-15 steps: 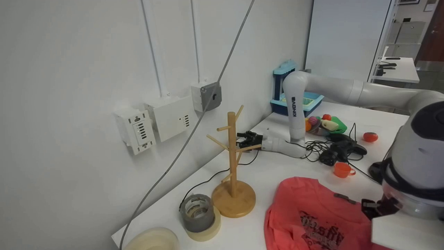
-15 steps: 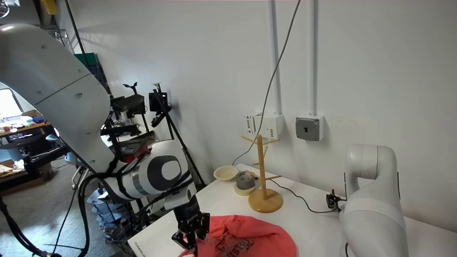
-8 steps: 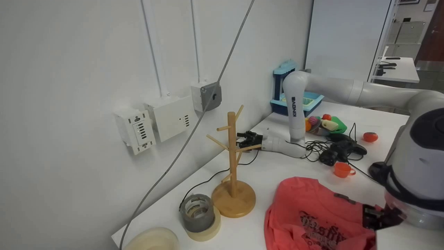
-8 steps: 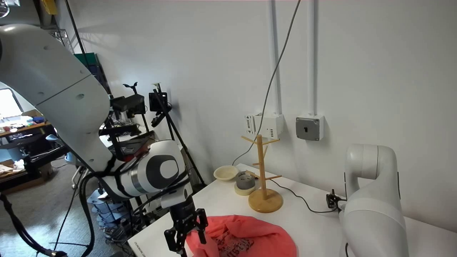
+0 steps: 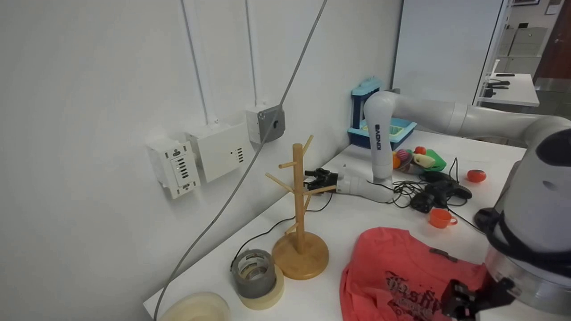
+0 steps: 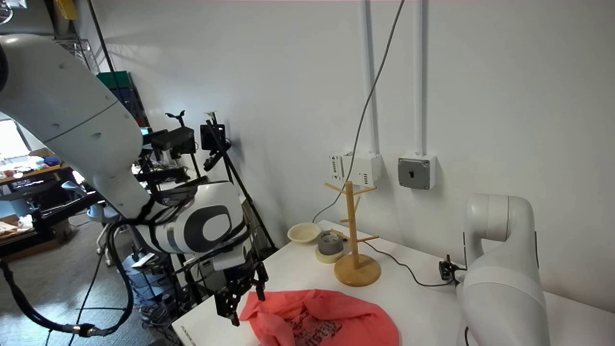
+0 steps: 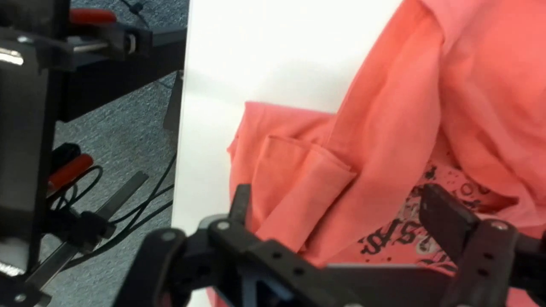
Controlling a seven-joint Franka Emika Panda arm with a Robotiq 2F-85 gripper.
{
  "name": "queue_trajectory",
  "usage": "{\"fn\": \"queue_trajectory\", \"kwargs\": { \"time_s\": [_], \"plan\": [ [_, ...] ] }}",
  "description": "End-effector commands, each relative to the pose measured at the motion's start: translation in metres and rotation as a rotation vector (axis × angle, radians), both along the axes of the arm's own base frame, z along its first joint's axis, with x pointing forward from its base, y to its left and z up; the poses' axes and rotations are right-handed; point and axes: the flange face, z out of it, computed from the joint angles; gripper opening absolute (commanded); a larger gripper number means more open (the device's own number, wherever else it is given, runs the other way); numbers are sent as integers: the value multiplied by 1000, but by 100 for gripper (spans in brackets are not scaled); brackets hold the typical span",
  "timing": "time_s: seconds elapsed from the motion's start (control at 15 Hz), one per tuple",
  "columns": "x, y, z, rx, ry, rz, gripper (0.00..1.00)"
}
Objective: Fold the pink object from the left end
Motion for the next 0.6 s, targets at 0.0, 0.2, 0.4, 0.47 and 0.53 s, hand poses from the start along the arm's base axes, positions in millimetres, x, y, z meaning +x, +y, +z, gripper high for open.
{"fn": "queue_trajectory", "kwargs": {
  "time_s": [0.0, 0.2, 0.4, 0.47, 0.53],
  "plan": [
    [2, 18, 1, 101, -49, 41, 100],
    [3, 33, -11, 160, -101, 65, 100],
    [1, 46, -34, 206, -121, 88, 100],
    [0, 52, -42, 226, -122, 93, 100],
    [-1, 57, -49, 240, -123, 103, 100]
  ]
}}
